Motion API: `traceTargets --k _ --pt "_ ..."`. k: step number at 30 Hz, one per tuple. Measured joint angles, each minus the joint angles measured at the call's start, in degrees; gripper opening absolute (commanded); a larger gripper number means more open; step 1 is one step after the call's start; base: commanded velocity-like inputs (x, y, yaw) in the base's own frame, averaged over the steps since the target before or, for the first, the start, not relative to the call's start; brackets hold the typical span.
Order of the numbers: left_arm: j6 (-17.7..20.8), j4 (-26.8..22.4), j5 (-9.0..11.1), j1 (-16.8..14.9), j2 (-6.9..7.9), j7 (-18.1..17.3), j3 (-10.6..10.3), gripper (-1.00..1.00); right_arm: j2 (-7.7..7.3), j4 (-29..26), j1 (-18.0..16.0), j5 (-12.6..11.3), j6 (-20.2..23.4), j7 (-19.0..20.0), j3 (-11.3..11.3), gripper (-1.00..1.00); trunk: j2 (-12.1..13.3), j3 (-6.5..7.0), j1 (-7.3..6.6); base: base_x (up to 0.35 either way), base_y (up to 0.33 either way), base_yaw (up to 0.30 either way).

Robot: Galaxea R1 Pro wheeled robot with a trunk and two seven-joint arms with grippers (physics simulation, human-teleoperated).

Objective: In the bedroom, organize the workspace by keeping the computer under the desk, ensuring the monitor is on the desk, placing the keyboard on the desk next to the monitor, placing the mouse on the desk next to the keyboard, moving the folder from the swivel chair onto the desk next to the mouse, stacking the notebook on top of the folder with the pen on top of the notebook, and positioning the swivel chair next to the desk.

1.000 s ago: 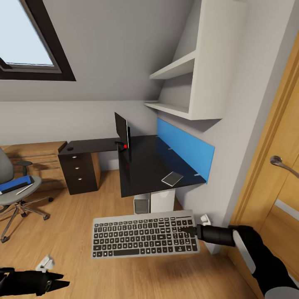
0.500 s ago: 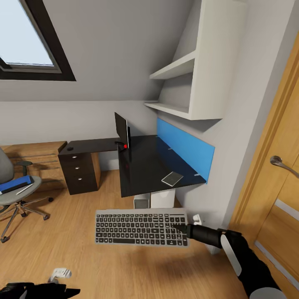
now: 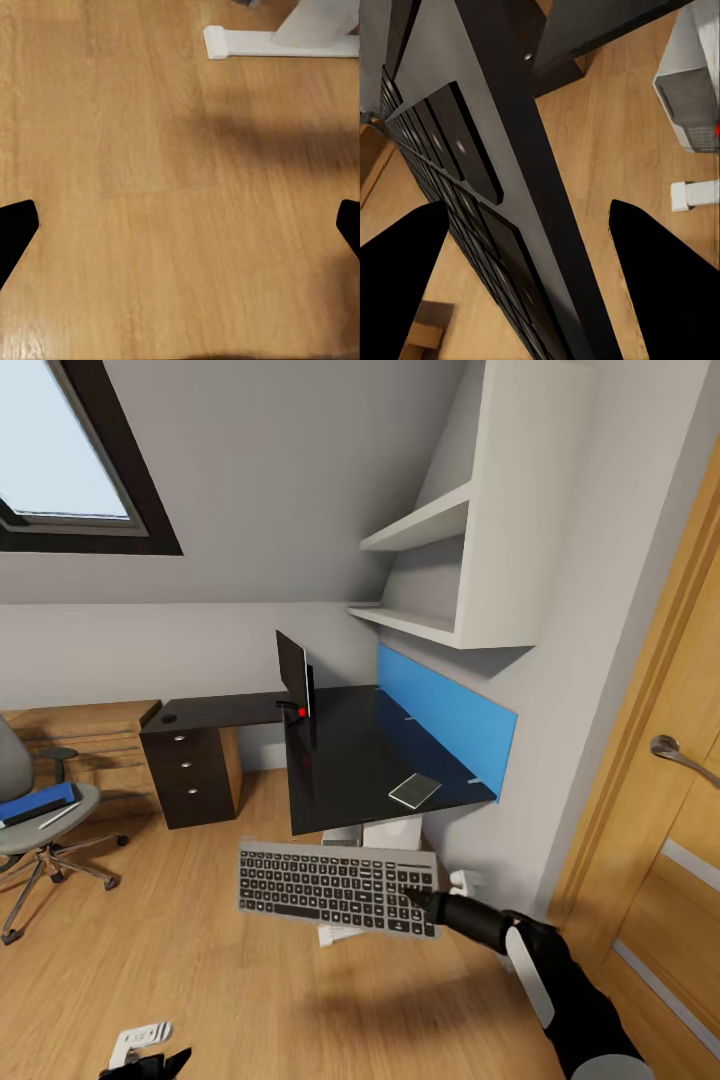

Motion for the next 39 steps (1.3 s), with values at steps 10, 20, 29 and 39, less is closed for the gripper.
traceTargets --k 10,20,29,39 --pt "-6.9 5.72 3.75 -0.01 -2.09 1.56 0.24 1.0 5.16 0.66 0.03 0.12 -10.81 -6.47 0.33 -1.0 0.0 0.0 0.0 0.0 0.0 0.0" --pt "-7.44 6.04 6.72 0.0 -2.9 5.56 0.39 1.0 10.59 0.92 0.02 0.06 -24.71 -24.57 0.91 -1.0 0.0 0.0 0.0 0.0 0.0 0.0" --pt "-11.6 6.06 11.93 -0.01 -3.99 13.49 0.35 1.0 10.61 1.45 0.02 -0.97 -27.01 -28.22 1.33 -1.0 0.0 0.0 0.0 0.0 0.0 0.0" --pt "-19.27 6.06 12.33 0.24 -4.65 14.21 0.3 1.0 10.61 1.78 0.02 -6.0 -27.03 -28.09 1.12 -1.0 0.0 0.0 0.0 0.0 0.0 0.0"
